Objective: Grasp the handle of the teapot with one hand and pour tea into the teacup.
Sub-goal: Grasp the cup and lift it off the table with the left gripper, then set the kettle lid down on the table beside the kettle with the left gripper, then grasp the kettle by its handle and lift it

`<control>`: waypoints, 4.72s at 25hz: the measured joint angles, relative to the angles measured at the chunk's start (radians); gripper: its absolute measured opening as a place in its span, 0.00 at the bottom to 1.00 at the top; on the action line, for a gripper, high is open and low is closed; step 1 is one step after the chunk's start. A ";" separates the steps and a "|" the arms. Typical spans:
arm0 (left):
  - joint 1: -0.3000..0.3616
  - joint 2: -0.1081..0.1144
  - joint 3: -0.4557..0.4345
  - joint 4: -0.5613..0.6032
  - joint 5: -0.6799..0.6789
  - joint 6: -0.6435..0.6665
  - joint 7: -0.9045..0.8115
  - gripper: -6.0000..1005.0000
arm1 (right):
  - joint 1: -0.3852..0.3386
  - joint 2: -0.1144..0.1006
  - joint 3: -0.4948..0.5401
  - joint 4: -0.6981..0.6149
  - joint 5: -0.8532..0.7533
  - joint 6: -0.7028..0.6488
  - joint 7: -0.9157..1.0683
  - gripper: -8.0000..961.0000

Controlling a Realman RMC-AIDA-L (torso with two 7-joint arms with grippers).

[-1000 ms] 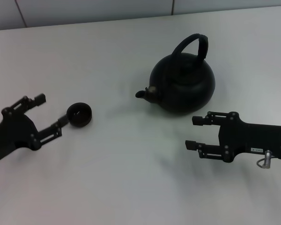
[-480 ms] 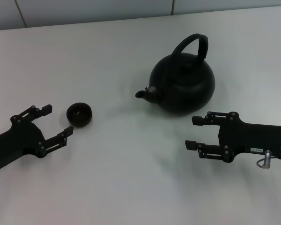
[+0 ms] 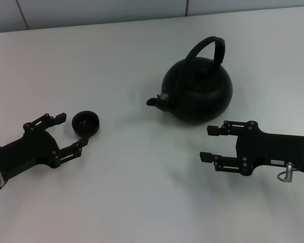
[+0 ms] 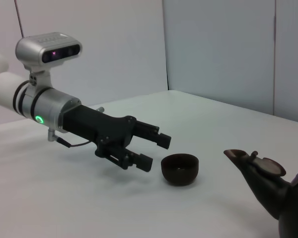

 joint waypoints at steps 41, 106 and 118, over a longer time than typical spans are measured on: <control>-0.100 -0.004 0.050 -0.054 0.000 -0.061 0.001 0.69 | 0.022 -0.001 0.001 0.000 0.002 0.005 0.000 0.70; 0.129 0.030 0.020 0.219 -0.010 0.460 -0.102 0.85 | 0.019 -0.003 0.055 -0.007 0.001 -0.010 -0.002 0.70; 0.223 0.123 0.019 0.243 0.007 0.515 -0.118 0.85 | 0.028 -0.003 0.060 -0.006 0.012 -0.013 0.006 0.70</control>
